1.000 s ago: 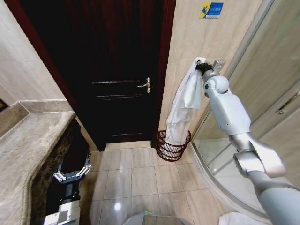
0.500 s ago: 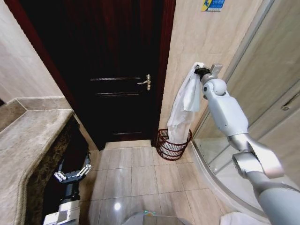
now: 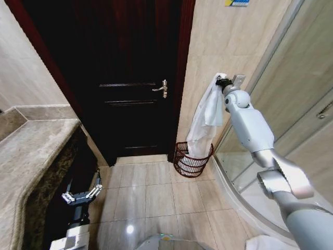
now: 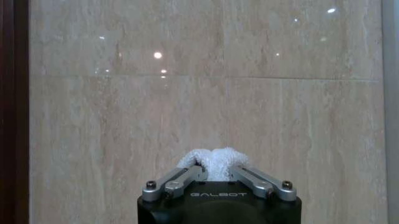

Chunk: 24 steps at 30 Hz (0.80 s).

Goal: Discard the used towel into the hamper.

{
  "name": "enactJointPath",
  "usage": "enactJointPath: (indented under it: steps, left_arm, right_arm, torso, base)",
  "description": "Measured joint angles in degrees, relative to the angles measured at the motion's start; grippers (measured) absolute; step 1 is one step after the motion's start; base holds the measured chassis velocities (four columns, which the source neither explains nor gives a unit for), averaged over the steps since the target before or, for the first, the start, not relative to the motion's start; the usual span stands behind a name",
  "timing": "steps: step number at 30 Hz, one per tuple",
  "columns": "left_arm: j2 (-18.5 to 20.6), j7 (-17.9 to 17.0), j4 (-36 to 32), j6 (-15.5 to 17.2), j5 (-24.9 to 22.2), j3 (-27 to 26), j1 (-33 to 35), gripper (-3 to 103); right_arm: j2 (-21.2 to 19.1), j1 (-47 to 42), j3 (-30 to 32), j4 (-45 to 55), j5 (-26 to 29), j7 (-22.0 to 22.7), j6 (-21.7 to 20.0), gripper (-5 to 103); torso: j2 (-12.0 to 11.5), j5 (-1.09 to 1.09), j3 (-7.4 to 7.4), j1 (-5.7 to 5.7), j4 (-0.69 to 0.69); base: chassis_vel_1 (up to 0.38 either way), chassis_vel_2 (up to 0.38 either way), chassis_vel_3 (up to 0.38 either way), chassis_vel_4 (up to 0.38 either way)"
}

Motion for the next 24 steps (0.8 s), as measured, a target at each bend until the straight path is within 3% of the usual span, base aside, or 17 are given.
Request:
enactJointPath:
  steps: [24]
  left_arm:
    - [0.47, 0.23, 1.09, 0.19, -0.76, -0.28, -1.15, 100]
  right_arm:
    - [0.74, -2.87, 0.78, 0.56, -1.27, 0.38, 0.69, 4]
  torso:
    - [-6.59, 0.00, -3.70, -2.87, 0.00]
  base:
    - [0.000, 0.000, 0.000, 0.000]
